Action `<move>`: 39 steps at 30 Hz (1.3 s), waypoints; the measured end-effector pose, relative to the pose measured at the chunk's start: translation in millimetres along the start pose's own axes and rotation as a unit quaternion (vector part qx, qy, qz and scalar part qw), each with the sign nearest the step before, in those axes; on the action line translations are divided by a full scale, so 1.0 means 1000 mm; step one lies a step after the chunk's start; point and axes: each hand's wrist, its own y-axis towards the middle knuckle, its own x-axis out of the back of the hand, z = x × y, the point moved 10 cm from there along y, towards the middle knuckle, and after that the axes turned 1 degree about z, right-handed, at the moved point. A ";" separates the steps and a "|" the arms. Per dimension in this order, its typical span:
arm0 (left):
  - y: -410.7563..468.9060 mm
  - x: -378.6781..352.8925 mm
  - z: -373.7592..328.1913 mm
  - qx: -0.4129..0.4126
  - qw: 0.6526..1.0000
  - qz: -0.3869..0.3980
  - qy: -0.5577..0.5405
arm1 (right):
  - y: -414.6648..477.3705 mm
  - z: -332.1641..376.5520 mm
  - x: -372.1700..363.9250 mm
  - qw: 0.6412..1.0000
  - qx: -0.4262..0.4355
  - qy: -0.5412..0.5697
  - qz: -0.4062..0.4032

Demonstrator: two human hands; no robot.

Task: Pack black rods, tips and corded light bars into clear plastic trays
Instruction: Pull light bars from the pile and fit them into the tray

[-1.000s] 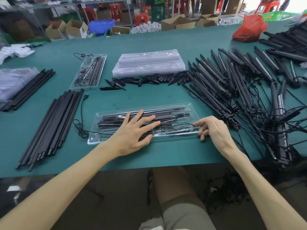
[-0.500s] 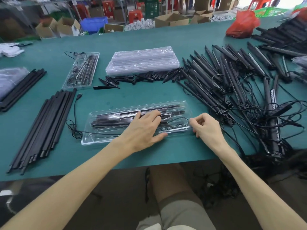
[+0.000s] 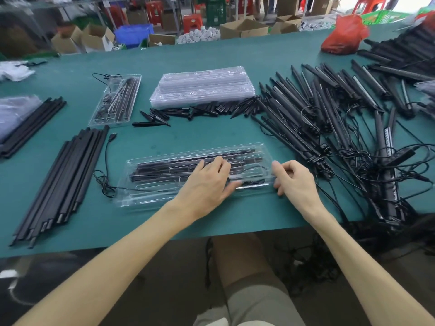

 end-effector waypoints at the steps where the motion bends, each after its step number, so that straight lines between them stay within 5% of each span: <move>1: 0.000 0.000 0.000 0.004 1.000 -0.005 0.006 | -0.001 0.001 0.000 1.000 0.000 0.009 -0.001; 10: 0.006 0.043 -0.002 -0.049 0.992 -0.116 -0.031 | -0.001 0.008 -0.001 0.998 0.058 -0.007 0.005; 18: -0.008 0.022 -0.020 -0.152 0.988 -0.030 0.009 | 0.001 0.009 -0.008 0.992 0.091 -0.084 0.029; 23: -0.008 -0.003 -0.020 -0.128 0.988 0.044 0.076 | 0.000 0.014 -0.016 0.982 0.112 -0.140 0.051; 39: -0.008 -0.010 -0.024 -0.099 0.990 0.058 0.083 | -0.017 0.023 -0.026 0.958 0.153 -0.218 0.105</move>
